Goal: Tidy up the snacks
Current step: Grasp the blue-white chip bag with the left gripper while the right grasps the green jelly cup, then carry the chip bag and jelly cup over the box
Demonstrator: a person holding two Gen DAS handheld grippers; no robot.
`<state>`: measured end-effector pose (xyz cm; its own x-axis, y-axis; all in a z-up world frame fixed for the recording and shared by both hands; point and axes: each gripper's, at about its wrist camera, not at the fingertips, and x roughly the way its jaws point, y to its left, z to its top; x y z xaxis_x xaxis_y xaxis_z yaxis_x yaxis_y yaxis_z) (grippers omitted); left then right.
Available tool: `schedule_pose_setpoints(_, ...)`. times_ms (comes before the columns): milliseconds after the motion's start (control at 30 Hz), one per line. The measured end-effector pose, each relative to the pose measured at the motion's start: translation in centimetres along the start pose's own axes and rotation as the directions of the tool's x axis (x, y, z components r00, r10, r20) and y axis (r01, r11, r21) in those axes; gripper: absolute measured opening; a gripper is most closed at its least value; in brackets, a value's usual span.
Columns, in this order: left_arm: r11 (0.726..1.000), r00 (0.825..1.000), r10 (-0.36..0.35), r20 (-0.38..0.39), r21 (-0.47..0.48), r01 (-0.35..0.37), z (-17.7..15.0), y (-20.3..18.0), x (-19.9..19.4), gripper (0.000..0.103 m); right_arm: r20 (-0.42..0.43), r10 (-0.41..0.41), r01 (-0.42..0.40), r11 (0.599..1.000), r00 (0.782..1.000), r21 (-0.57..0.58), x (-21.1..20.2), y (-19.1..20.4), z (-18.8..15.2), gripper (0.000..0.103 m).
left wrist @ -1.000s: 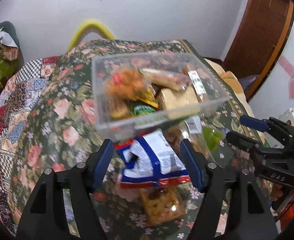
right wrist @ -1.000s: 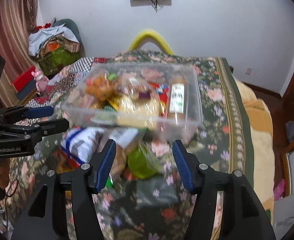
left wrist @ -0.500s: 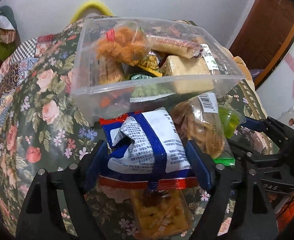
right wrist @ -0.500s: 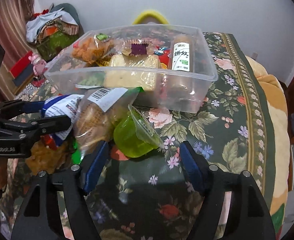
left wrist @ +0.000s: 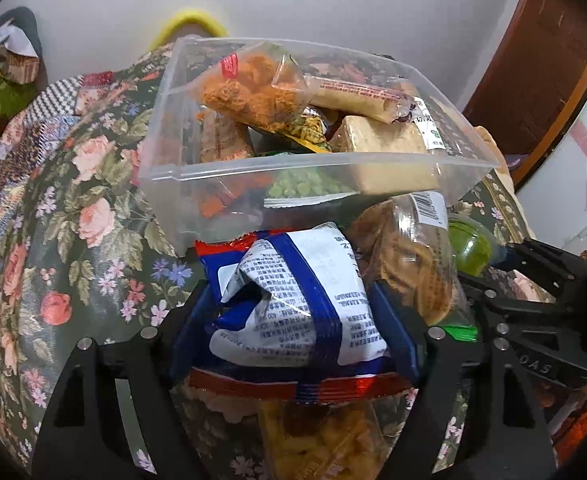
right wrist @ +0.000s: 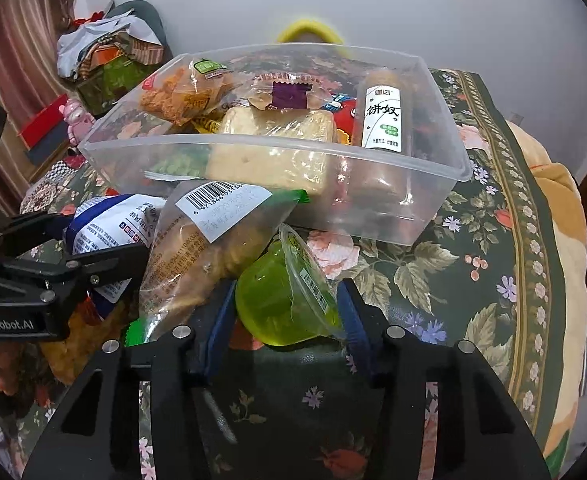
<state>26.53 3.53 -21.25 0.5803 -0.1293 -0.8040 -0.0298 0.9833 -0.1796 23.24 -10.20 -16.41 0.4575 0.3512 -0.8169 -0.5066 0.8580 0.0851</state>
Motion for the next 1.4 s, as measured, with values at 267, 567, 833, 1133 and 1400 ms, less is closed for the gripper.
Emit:
schedule_pose_setpoints(267, 1.0, 1.0, 0.02, 0.005, 0.001, -0.02, -0.9, 0.2, -1.6, 0.069, 0.019, 0.017, -0.018, 0.998, 1.0, 0.064, -1.8, -1.0, -1.1, 0.042)
schedule_pose_setpoints(567, 1.0, 0.998, 0.018, 0.068, 0.005, -0.018, -1.5, 0.1, -5.8, 0.067, 0.063, 0.012, -0.016, 0.998, 0.998, 0.063, -4.2, -0.9, -1.1, 0.042)
schedule_pose_setpoints(833, 1.0, 0.99, 0.003, 0.143, 0.016, -0.005, 0.6, -0.3, -9.0, 0.067, 0.131, 0.005, -0.012, 0.998, 0.991, 0.054, -6.2, -0.8, 0.4, 0.042)
schedule_pose_setpoints(1133, 0.999, 0.985, -0.03, 0.17, 0.016, 0.028, 4.3, -0.9, -7.9, 0.067, 0.185, -0.008, -0.003, 0.998, 0.983, 0.059, -6.5, -1.2, 2.3, 0.042)
schedule_pose_setpoints(1400, 0.999, 0.985, -0.014, 0.171, 0.049, 0.006, 6.9, -1.3, -5.1, 0.067, 0.232, -0.029, 0.013, 0.997, 0.972, 0.07, -6.6, -2.2, 4.6, 0.042)
